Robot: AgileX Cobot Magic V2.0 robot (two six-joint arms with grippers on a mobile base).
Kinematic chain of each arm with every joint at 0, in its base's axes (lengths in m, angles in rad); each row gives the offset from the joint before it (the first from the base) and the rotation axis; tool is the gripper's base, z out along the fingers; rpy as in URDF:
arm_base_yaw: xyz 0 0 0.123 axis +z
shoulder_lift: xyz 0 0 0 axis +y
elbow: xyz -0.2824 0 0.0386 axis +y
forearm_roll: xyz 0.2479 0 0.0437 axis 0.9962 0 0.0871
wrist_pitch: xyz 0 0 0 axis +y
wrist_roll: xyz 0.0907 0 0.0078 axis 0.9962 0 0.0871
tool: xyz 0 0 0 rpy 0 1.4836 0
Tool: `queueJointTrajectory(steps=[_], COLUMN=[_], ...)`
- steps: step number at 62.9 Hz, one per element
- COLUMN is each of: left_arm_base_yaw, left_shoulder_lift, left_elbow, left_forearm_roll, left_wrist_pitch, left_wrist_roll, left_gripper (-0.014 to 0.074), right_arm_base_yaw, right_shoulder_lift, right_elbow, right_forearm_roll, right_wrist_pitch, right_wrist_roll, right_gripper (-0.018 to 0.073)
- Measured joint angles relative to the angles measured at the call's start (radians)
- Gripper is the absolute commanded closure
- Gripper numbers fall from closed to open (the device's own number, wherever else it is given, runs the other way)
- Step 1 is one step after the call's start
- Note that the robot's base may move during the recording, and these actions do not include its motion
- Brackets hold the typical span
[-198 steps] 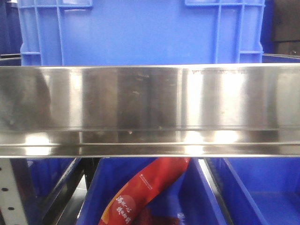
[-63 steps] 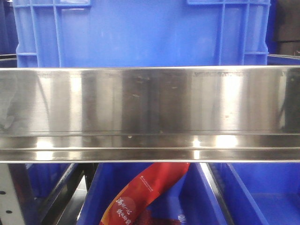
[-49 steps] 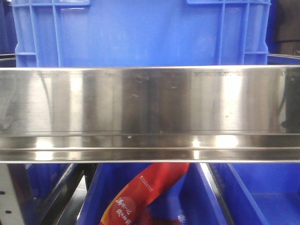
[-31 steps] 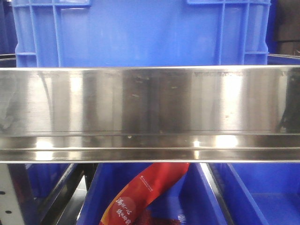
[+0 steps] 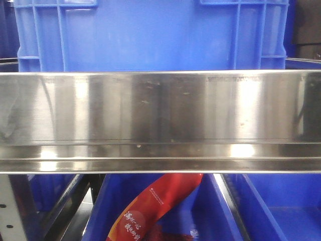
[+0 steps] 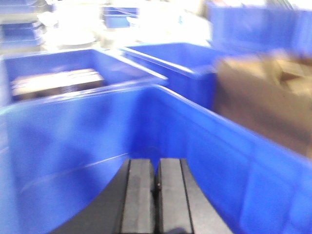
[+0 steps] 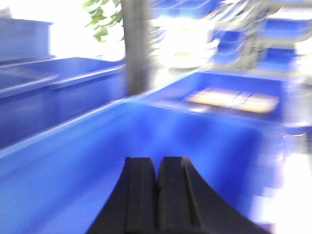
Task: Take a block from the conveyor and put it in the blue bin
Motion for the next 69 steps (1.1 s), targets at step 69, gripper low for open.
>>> queueJointTrajectory(steps=[69], left_arm_base_yaw=[0.139], left_shoulder_lift=[-1.094], left_elbow=[0.940], left_forearm_roll=[-0.016], left_wrist_pitch=[-0.225], left_wrist_roll=[-0.018], left_gripper=[0.0708], right_arm_base_yaw=[-0.215], right_shoulder_lift=[-0.939], right_elbow=[0.756], right_forearm_roll=[-0.007], right_wrist_pitch=[-0.076], right_wrist_roll=[0.000], right_gripper=[0.0721])
